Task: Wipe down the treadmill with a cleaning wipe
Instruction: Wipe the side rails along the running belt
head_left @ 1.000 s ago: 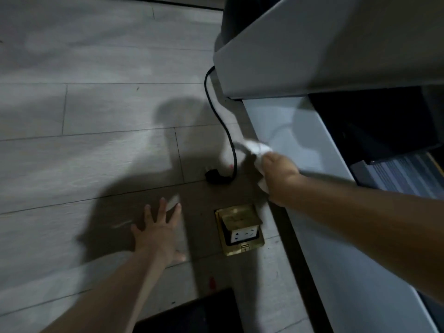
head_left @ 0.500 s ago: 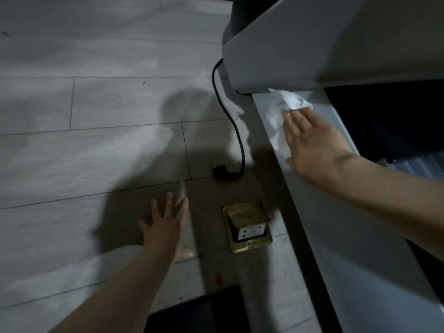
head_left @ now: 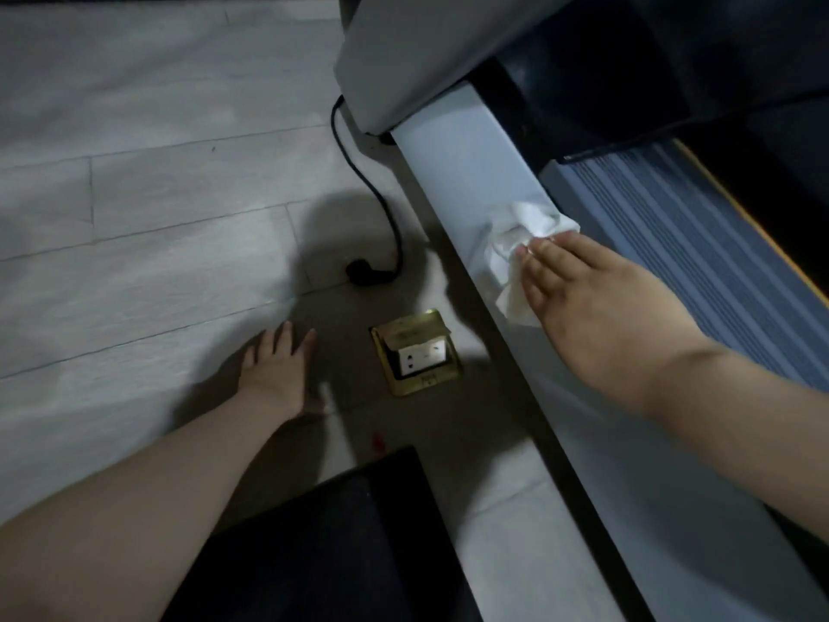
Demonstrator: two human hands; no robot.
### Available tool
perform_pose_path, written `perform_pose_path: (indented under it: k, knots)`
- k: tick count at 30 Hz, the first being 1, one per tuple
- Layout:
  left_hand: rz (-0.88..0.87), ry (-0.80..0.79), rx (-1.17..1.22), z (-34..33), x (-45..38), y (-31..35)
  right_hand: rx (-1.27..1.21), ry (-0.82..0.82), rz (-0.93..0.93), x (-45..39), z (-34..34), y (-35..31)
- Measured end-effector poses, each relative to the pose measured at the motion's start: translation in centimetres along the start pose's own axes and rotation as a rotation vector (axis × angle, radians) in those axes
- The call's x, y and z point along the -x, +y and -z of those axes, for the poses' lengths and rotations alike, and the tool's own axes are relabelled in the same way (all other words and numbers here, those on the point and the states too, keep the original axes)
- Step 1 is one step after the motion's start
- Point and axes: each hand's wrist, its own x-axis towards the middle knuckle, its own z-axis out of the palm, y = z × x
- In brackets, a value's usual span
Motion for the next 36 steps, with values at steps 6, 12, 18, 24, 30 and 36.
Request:
perform_pose_path:
  k: [6, 12, 18, 24, 30, 36]
  knots:
    - [-0.565, 0.523, 0.076, -2.2, 4.8, 6.5, -0.39, 0.205, -0.277, 11.5, -4.3, -6.3]
    - [-1.064, 0.721, 0.2, -2.8, 14.8, 17.2, -0.496, 0.344, -0.533, 25.1, -7.9, -13.5]
    - [-1.578, 0.891, 0.233, -1.2, 27.0, 26.7, -0.584, 0.266, -0.741, 37.7, -10.1, -22.1]
    - [-1.819, 0.678, -0.238, -3.1, 38.5, 34.7, -0.672, 0.082, -1.01, 50.7, -11.7, -32.7]
    - [-1.618, 0.54, -0.616, -9.8, 47.9, 41.8, -0.876, -0.067, -1.557, 62.0, -11.7, -40.3]
    - [-1.66, 0.391, -0.789, -14.3, 61.2, 45.5, -1.159, -0.01, -2.222, 73.3, -8.1, -44.7]
